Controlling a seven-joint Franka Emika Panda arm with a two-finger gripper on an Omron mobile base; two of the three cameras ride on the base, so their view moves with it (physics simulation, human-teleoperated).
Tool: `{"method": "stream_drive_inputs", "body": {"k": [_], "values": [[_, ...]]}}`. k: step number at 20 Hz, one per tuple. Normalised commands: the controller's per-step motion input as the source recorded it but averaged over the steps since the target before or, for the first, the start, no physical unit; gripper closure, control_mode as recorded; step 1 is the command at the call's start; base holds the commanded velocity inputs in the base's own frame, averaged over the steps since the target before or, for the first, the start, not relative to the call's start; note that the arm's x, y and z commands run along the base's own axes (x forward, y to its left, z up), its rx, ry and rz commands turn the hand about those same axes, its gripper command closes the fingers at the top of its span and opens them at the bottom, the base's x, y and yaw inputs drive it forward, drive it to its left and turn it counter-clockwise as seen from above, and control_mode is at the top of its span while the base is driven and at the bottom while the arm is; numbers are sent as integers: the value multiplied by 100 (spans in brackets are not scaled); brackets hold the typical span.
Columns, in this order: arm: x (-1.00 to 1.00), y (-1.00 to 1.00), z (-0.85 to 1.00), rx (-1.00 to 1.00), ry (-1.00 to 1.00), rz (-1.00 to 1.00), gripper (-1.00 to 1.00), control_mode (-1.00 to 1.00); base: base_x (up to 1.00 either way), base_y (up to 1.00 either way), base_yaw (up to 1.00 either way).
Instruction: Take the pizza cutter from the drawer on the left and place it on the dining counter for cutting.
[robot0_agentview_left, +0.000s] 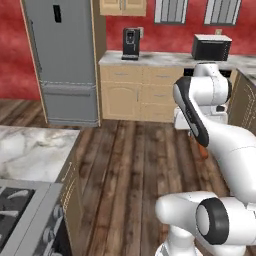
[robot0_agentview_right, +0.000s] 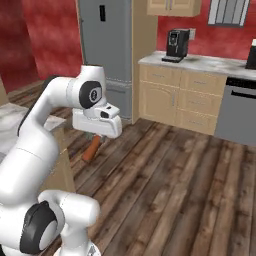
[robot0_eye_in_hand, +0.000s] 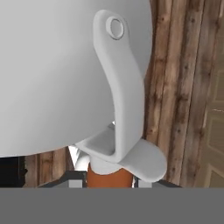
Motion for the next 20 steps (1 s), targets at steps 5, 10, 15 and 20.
{"method": "stream_drive_inputs", "body": {"k": [5,10,15,20], "values": [[0,0,0,0,0,0,100,100,58,-16,-34],[0,0,0,0,0,0,100,100,53,-9,-50],[0,0,0,0,0,0,100,100,100,-2,-7],[0,0,0,0,0,0,100,100,100,-17,5]]}}
